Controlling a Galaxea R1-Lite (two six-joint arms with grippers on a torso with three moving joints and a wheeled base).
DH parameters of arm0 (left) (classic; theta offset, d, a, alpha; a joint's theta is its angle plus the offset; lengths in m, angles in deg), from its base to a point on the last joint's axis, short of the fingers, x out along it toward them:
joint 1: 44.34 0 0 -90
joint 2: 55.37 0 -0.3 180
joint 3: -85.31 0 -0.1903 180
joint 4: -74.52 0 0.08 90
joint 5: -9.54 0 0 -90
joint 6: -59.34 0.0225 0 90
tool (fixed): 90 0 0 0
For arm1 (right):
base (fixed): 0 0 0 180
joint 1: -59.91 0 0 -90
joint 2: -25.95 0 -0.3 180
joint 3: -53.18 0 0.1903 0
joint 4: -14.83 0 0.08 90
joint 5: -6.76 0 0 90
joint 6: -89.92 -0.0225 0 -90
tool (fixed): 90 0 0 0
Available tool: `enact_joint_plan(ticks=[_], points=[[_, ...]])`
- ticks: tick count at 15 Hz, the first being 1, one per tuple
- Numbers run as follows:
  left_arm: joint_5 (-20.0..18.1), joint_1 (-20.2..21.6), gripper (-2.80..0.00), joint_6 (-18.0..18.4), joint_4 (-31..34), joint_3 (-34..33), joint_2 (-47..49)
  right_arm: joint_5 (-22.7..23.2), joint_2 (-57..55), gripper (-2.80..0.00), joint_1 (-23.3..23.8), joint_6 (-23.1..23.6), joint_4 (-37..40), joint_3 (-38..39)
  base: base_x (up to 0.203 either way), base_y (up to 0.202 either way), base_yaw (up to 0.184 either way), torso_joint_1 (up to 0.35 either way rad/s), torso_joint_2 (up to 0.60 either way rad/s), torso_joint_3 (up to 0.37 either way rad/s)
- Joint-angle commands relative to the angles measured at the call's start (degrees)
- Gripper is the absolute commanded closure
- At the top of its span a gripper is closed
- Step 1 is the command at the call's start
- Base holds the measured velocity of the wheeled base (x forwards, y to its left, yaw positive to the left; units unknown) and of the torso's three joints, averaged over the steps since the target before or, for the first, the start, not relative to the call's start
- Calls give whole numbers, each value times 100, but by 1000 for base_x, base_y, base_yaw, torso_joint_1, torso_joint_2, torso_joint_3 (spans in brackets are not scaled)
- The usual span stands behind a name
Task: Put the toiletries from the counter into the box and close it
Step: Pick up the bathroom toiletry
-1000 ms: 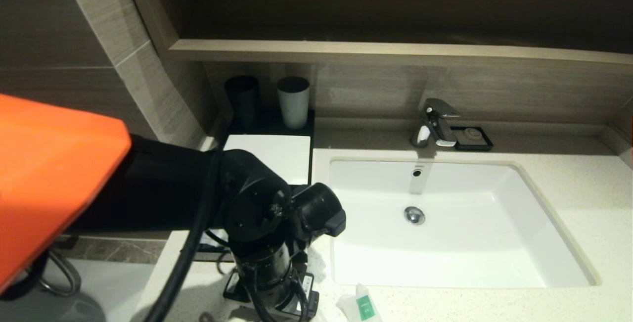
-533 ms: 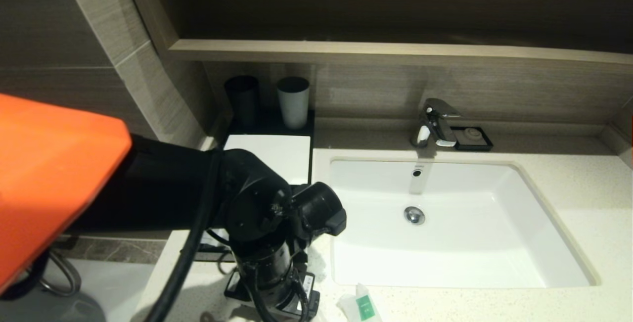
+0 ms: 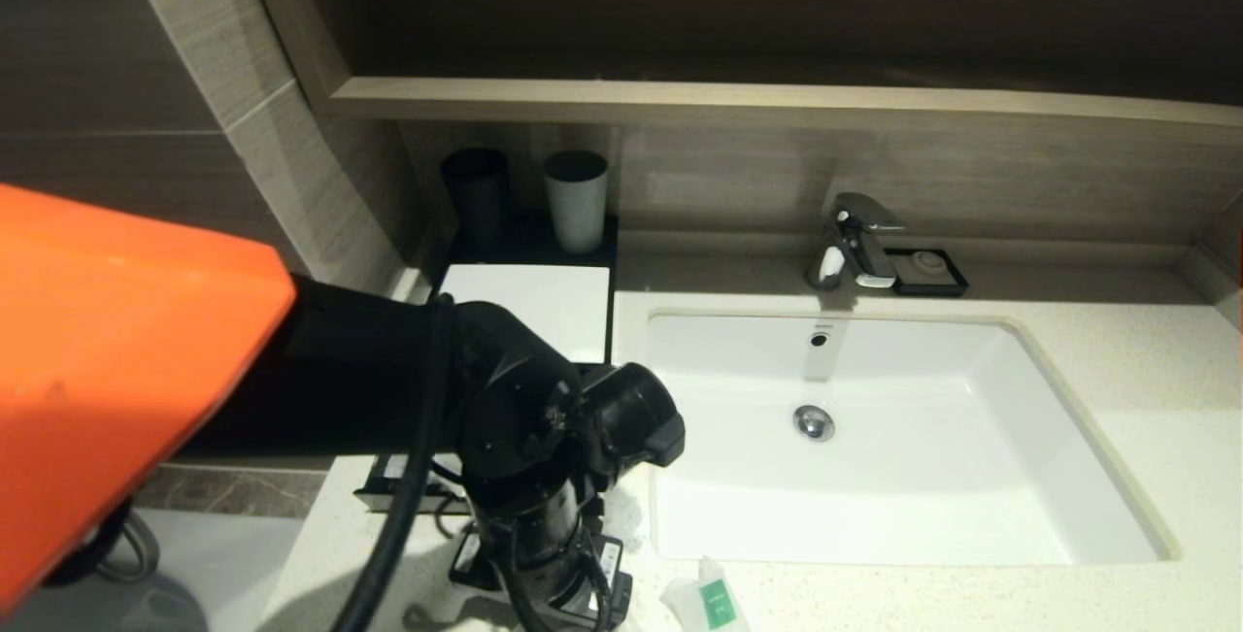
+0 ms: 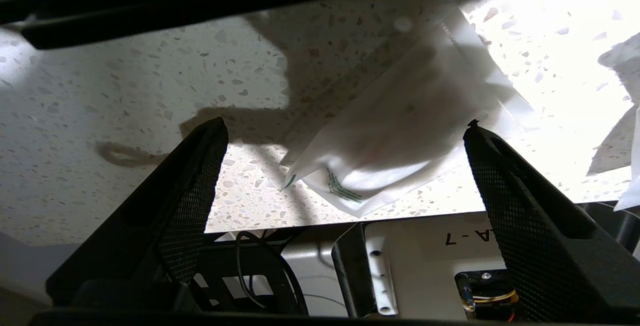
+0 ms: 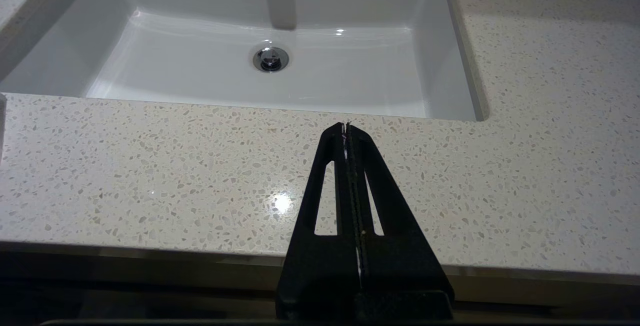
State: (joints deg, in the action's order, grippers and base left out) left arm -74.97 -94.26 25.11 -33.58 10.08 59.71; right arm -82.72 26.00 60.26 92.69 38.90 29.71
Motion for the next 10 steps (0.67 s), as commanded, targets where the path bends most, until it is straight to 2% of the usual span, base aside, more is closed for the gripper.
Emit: enact_joint_plan(ticks=[1,10], points=[[5,0,-280,-22,0,-1,50,2,4,0,0,4,0,1,0,0,0,0,0,0],[31,0,-280,-31,-72,-36,94,2,4,0,0,4,0,1,0,0,0,0,0,0]])
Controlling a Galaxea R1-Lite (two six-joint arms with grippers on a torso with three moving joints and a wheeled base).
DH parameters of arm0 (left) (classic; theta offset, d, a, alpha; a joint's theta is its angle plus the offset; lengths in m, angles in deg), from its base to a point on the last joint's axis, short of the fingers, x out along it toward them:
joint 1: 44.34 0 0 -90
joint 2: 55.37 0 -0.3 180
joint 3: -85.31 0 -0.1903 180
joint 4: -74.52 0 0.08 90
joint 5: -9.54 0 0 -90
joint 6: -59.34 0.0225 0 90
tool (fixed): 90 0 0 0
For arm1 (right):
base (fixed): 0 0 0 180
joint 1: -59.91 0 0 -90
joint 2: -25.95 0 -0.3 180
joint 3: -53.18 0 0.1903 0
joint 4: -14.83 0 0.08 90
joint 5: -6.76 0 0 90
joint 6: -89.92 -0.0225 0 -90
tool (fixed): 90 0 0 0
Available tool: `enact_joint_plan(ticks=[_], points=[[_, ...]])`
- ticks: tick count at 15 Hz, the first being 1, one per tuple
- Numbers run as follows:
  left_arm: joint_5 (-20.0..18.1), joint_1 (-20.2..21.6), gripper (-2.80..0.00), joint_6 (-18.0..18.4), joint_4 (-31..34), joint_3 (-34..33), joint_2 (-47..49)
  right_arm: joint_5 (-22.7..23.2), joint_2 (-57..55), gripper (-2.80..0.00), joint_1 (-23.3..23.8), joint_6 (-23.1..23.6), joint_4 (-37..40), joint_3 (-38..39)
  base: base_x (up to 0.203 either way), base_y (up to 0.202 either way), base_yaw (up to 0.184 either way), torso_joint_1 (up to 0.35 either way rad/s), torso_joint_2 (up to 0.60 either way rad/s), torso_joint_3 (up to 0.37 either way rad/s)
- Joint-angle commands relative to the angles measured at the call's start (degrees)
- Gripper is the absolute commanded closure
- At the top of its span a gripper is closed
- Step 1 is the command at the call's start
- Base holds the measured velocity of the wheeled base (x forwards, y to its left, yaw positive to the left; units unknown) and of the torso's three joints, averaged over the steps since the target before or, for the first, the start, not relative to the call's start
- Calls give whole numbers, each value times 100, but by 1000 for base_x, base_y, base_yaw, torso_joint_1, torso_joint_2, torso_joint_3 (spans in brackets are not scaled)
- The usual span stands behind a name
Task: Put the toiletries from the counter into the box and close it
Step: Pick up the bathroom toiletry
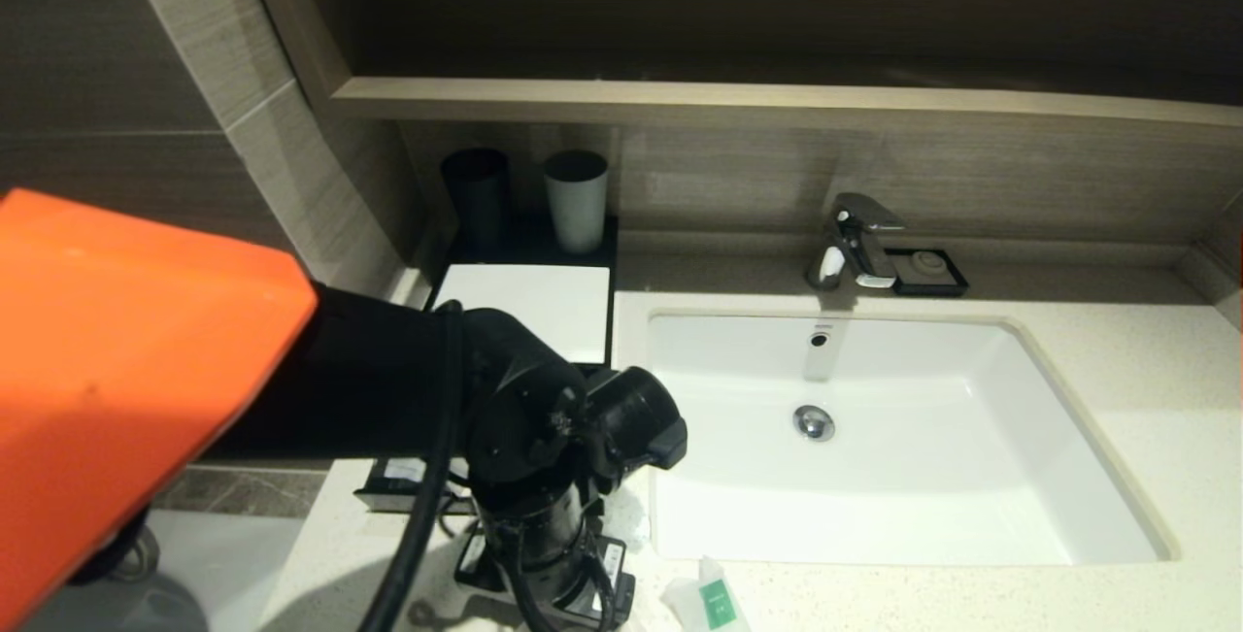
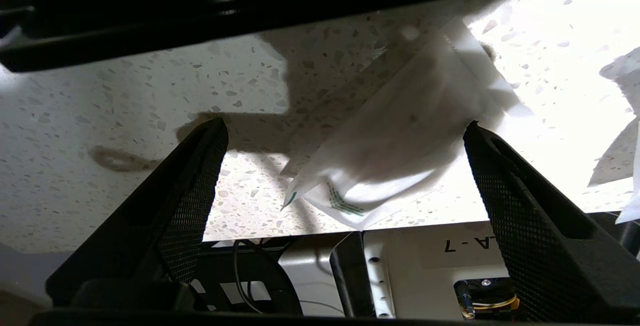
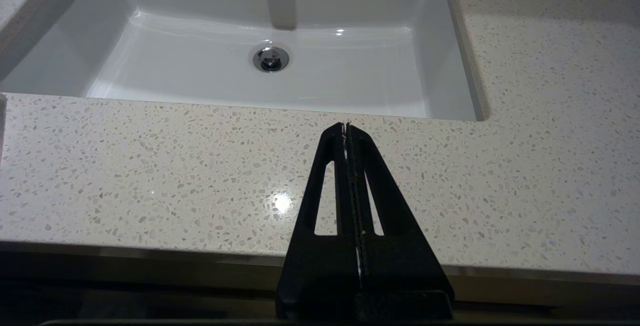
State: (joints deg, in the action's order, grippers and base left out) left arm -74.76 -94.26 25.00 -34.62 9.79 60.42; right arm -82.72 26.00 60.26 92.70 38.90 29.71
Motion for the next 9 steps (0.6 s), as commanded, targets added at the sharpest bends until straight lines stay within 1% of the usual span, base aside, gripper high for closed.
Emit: enact_joint_plan(ticks=[1,9], points=[[23,0,-280,-20,23,1,23,1,4,0,0,3,0,1,0,0,0,0,0,0],[28,0,-280,-20,41,-8,14,1,4,0,0,3,0,1,0,0,0,0,0,0]])
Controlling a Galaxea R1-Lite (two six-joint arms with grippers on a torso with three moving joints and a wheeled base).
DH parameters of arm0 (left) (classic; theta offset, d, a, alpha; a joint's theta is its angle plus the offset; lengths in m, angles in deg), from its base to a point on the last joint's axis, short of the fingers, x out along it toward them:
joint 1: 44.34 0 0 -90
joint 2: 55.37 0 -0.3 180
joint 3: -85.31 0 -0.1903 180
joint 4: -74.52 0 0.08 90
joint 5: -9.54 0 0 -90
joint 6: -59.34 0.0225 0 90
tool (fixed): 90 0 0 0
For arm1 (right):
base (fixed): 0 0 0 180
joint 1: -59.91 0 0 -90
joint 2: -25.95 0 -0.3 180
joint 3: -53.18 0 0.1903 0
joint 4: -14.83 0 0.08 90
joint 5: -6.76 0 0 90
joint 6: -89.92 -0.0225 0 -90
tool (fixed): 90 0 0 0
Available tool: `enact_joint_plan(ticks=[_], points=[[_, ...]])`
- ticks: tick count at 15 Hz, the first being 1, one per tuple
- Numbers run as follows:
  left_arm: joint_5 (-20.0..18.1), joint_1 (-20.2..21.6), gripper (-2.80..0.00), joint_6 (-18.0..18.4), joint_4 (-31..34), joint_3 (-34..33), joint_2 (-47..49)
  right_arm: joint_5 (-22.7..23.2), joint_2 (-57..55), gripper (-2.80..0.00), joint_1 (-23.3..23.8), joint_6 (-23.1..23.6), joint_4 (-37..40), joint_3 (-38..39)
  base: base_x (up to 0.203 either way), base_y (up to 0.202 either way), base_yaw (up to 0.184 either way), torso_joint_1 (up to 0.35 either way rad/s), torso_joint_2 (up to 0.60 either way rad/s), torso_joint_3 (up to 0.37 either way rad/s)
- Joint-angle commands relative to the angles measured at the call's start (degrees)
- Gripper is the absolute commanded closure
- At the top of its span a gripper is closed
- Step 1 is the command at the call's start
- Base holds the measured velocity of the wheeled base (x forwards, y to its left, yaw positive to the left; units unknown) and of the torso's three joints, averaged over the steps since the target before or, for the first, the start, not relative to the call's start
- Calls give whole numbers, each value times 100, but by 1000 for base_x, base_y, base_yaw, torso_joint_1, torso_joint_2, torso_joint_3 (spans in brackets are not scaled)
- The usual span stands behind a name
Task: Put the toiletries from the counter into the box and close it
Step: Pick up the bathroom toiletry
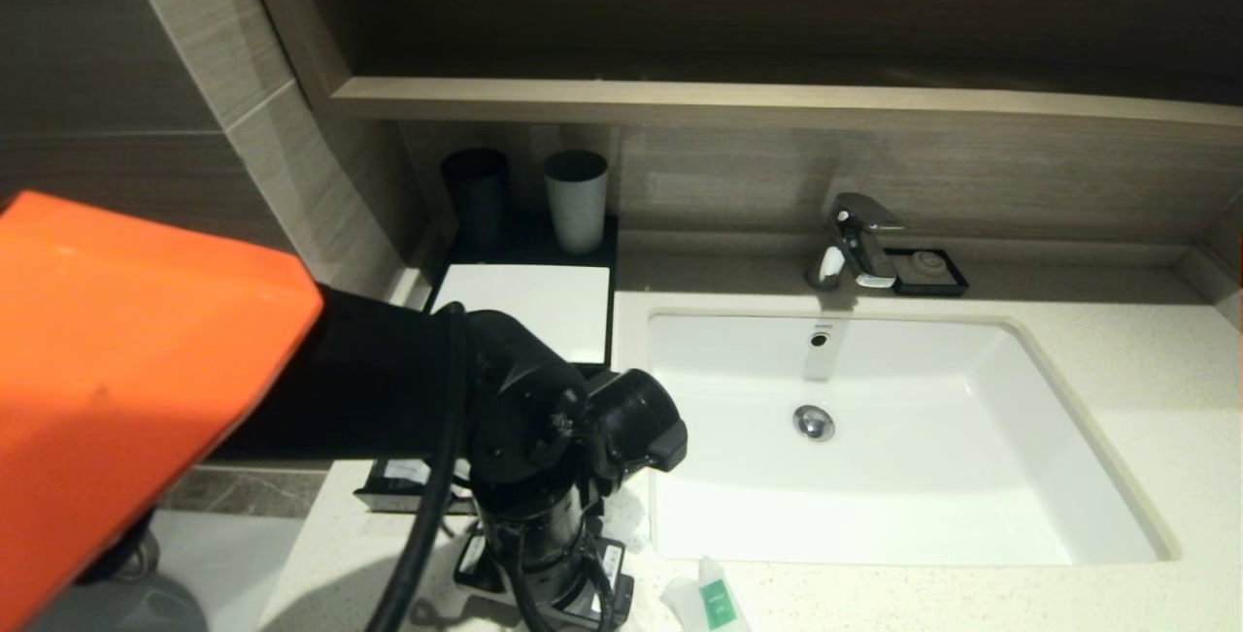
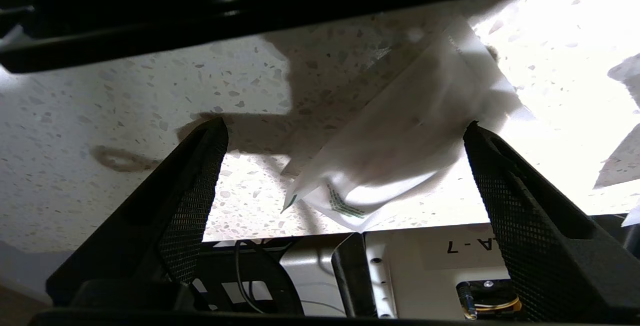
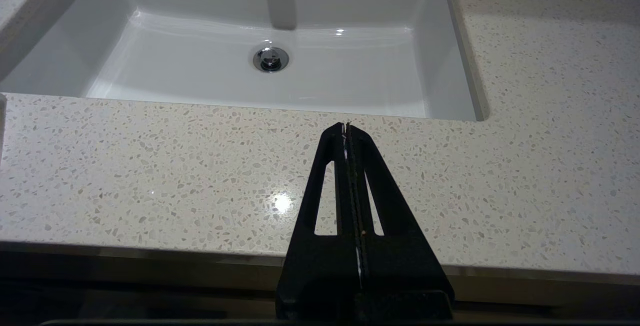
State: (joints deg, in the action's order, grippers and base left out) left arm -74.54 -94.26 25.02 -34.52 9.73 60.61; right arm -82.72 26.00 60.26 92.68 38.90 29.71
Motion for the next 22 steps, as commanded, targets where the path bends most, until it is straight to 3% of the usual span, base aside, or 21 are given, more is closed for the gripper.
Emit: enact_joint_plan(ticks=[1,13,19,22], points=[[5,0,0,-22,31,-2,-11,2,4,0,0,6,0,1,0,0,0,0,0,0],[144,0,0,-75,24,-69,-81,2,4,0,0,6,0,1,0,0,0,0,0,0],[170,10,0,-16,121,-32,-750,3,4,0,0,6,0,1,0,0,0,0,0,0],[554,107,0,167,217,41,-1116,10,-5,0,0,6,0,1,0,0,0,0,0,0]])
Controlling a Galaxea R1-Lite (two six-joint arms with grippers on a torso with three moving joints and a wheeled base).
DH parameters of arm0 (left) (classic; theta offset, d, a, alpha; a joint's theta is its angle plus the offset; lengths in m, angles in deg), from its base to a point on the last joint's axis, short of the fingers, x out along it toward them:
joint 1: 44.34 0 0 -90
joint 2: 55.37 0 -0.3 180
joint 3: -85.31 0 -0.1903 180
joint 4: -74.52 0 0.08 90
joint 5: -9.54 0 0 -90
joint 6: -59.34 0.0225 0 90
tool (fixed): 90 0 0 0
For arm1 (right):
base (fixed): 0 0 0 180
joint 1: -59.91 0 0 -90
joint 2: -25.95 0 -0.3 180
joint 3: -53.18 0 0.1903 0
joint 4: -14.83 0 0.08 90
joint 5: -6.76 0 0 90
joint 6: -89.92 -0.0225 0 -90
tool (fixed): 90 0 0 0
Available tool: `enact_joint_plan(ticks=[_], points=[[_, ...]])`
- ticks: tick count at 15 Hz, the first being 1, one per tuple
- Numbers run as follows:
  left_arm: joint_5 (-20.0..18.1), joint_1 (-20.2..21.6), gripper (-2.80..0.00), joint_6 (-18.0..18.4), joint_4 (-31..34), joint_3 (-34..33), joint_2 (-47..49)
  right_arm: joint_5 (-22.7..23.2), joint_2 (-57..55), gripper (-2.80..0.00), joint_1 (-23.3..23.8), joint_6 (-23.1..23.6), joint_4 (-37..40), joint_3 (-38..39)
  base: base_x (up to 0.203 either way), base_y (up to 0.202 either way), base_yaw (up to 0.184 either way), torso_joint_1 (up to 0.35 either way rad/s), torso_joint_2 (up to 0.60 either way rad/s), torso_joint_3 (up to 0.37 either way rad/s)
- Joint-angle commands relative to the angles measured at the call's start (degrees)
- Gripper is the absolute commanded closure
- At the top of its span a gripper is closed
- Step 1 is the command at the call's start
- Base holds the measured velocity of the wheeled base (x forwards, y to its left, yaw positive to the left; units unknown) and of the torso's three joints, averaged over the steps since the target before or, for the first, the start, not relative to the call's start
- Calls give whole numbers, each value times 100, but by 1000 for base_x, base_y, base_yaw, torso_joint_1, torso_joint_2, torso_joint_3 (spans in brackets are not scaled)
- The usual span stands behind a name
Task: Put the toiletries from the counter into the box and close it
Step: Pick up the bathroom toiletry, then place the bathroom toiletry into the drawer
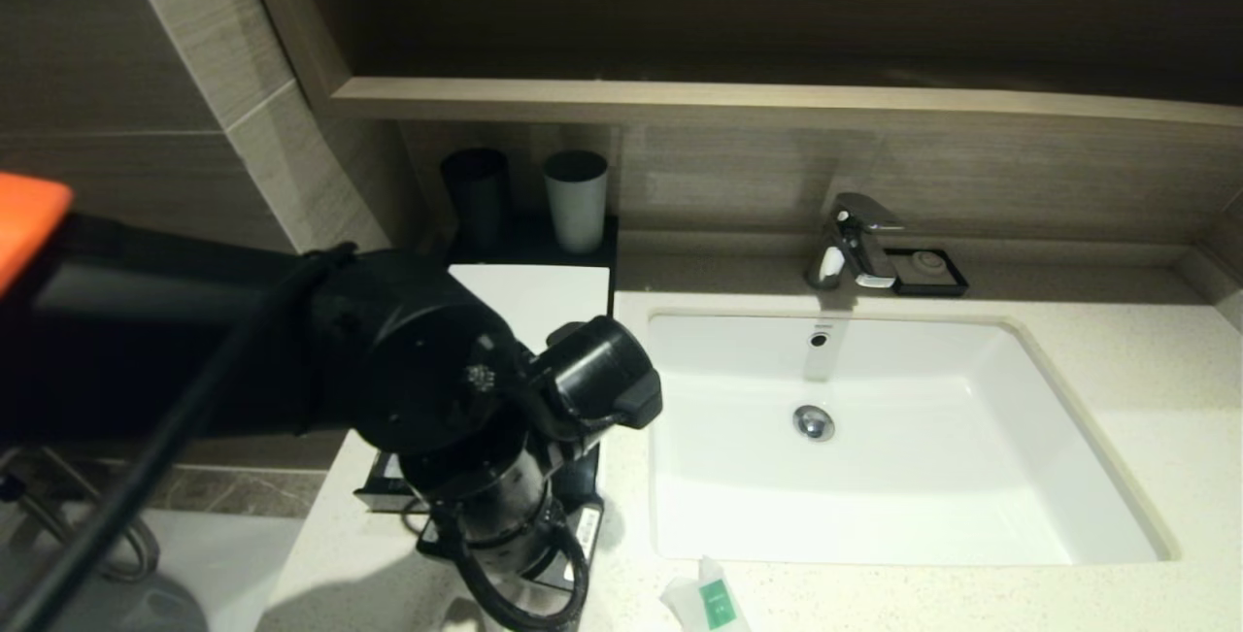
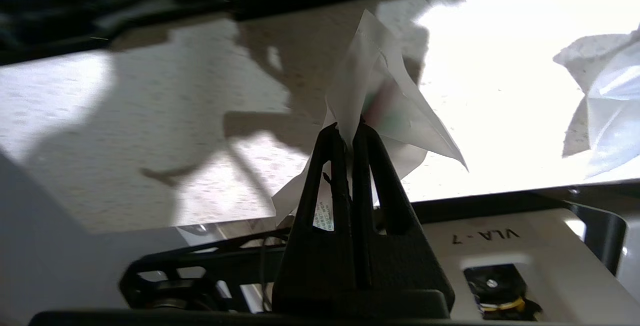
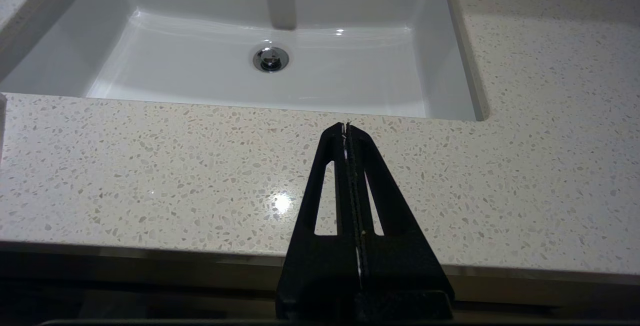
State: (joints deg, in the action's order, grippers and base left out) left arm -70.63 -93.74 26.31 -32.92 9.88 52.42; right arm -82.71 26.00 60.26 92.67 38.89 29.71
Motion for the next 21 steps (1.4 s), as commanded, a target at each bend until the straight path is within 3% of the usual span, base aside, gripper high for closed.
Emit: enact_joint_plan(ticks=[1,5,11,15,21], points=[[298,126,0,60,71,27,-345,0,2,0,0,6,1,1,0,0,0,0,0,0],[359,500,0,324,40,77,-503,0,4,0,0,6,1,1,0,0,0,0,0,0],[362,1080,0,557,55,915,-229,0,-4,0,0,6,1,1,0,0,0,0,0,0],[515,1333,0,518,55,1239,142,0,-2,0,0,6,1,1,0,0,0,0,0,0],[555,1381,0,290,54,1344,339,0,4,0,0,6,1,1,0,0,0,0,0,0]])
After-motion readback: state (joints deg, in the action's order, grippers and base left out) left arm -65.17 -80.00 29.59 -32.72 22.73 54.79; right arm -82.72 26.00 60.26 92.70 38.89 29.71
